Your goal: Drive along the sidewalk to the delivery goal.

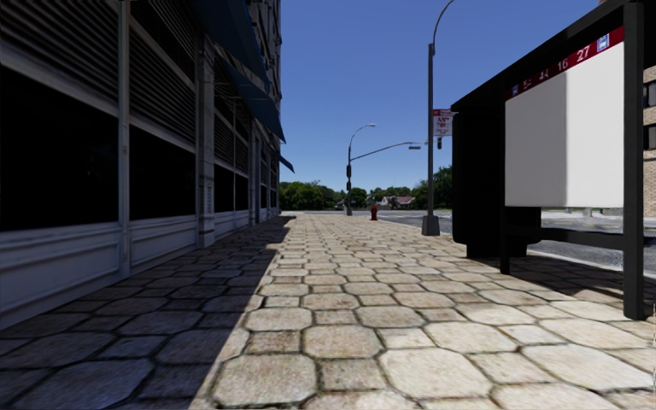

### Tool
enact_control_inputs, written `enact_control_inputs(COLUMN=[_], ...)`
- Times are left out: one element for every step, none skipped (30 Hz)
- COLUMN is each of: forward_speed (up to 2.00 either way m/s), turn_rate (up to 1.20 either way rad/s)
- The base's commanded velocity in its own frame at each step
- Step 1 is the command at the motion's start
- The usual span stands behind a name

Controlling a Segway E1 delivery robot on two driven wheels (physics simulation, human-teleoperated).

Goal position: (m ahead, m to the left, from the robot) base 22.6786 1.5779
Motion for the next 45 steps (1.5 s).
enact_control_inputs(forward_speed=[2.00,2.00,2.00,2.00,2.00,2.00,2.00,2.00,2.00,2.00,2.00,2.00,2.00,2.00,2.00,2.00,2.00,2.00,2.00,2.00,2.00,2.00,2.00,2.00,2.00,2.00,2.00,2.00,2.00,2.00,2.00,2.00,2.00,2.00,2.00,2.00,2.00,2.00,2.00,2.00,2.00,2.00,2.00,2.00,2.00], turn_rate=[0.00,0.00,0.00,0.00,0.00,0.00,0.00,0.00,0.05,0.13,0.20,0.26,0.27,0.28,0.28,0.28,0.28,0.28,0.28,0.28,0.28,0.25,0.15,0.15,0.00,0.00,0.00,0.00,0.00,0.00,0.00,0.00,0.00,0.00,0.00,0.00,0.00,0.00,0.00,0.00,0.00,0.00,0.00,0.00,0.00])
